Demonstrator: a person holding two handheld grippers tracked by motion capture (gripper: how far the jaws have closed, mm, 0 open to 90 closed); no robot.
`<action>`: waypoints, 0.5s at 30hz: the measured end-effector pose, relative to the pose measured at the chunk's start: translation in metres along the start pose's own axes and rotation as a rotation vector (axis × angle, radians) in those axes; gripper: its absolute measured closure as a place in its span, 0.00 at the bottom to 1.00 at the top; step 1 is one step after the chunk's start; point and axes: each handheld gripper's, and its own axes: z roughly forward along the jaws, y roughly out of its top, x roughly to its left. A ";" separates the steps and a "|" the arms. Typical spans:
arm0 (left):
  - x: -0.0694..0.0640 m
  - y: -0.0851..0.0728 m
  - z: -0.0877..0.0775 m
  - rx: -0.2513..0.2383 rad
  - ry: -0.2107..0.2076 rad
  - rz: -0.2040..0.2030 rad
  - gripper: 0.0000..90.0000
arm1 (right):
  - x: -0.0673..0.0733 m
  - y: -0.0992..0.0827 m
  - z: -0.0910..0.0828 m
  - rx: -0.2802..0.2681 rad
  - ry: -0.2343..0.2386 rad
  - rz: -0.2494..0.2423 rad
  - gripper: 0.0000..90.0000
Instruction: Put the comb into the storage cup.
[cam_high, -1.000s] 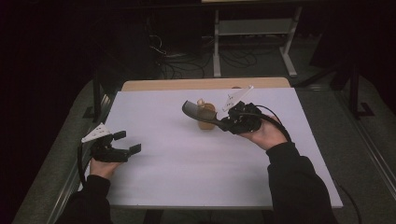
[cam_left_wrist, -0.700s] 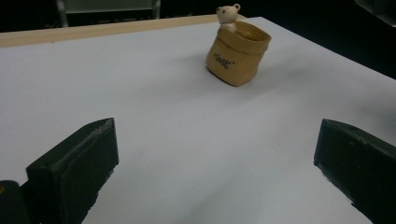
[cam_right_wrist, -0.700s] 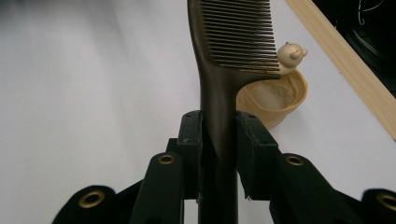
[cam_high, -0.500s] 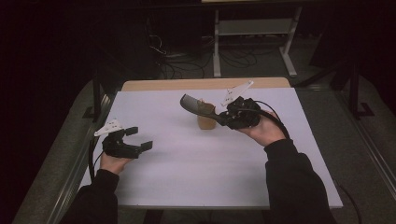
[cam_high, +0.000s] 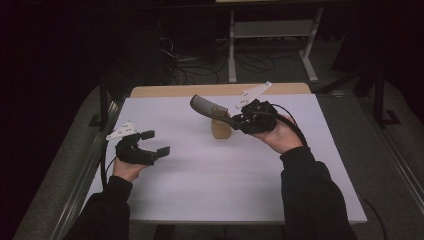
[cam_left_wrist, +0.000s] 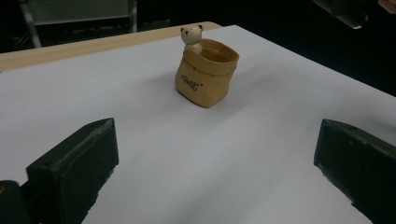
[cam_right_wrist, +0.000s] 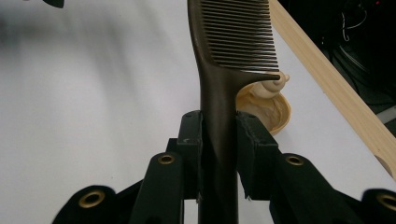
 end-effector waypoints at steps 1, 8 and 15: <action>0.000 0.002 0.000 -0.003 -0.003 0.000 0.00 | 0.000 0.000 0.000 -0.004 0.000 0.002 0.79; -0.001 0.013 0.004 -0.006 -0.018 0.002 0.00 | -0.001 0.004 0.000 -0.022 -0.006 0.002 0.79; -0.002 0.025 0.008 -0.006 -0.043 -0.005 0.00 | 0.000 0.006 0.002 -0.032 -0.007 0.002 0.79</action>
